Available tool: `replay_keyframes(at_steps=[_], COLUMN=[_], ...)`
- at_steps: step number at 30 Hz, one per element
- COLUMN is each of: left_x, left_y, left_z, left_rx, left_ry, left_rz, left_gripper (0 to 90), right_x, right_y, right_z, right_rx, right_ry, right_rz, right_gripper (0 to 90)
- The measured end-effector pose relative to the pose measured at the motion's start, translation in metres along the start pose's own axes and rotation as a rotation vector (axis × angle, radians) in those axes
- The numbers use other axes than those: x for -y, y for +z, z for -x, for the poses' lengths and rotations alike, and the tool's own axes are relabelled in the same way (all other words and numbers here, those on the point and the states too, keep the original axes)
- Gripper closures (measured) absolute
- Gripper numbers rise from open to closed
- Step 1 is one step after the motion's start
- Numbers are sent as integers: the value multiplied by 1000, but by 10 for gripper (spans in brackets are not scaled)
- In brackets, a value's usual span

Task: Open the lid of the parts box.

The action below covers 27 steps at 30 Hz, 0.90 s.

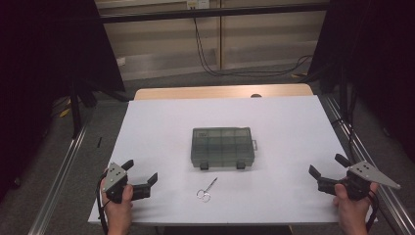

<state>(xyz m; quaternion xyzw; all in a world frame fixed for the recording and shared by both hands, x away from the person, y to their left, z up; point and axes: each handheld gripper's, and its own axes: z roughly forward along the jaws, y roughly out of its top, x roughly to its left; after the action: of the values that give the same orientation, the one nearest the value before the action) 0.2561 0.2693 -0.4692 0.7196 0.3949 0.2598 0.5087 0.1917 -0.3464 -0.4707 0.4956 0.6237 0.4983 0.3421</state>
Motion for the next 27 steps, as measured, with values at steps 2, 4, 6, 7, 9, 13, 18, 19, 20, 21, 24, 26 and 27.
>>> replay_keyframes(at_steps=[2,4,6,7,9,13,18,19,20,21,24,26,27], left_x=[-1,-2,-3,-3,-5,-12,-15,-17,-18,-19,-21,-23,-24], left_y=[1,2,4,4,5,9,14,15,15,15,16,17,19], left_z=[-1,0,3,3,6,12,21,25,26,27,28,29,29], left_rx=[8,9,15,15,24,50,91,100,106,105,109,110,117], left_ry=[-5,6,13,13,4,21,42,48,45,53,45,39,39], left_rz=[0,-7,-10,-10,2,3,-11,-15,-12,-15,-9,-7,-7], left_gripper=[0,0,0,0,0,0,0,0,0,0,0,0,0], right_x=[0,-1,-2,-3,-4,-7,-15,-16,-18,-20,-23,-25,-27], right_y=[0,0,0,0,0,-1,-3,-2,-2,-2,-1,0,1], right_z=[0,1,0,0,0,-1,-6,-8,-9,-10,-10,-11,-12], right_rx=[1,2,3,3,2,-20,-39,-43,-46,-43,-49,-50,-59], right_ry=[0,5,5,5,3,59,48,36,34,26,23,21,20], right_rz=[1,3,5,6,8,26,37,31,29,28,33,29,28], right_gripper=[0,0,0,0,0,0,0,0,0,0,0,0,0])
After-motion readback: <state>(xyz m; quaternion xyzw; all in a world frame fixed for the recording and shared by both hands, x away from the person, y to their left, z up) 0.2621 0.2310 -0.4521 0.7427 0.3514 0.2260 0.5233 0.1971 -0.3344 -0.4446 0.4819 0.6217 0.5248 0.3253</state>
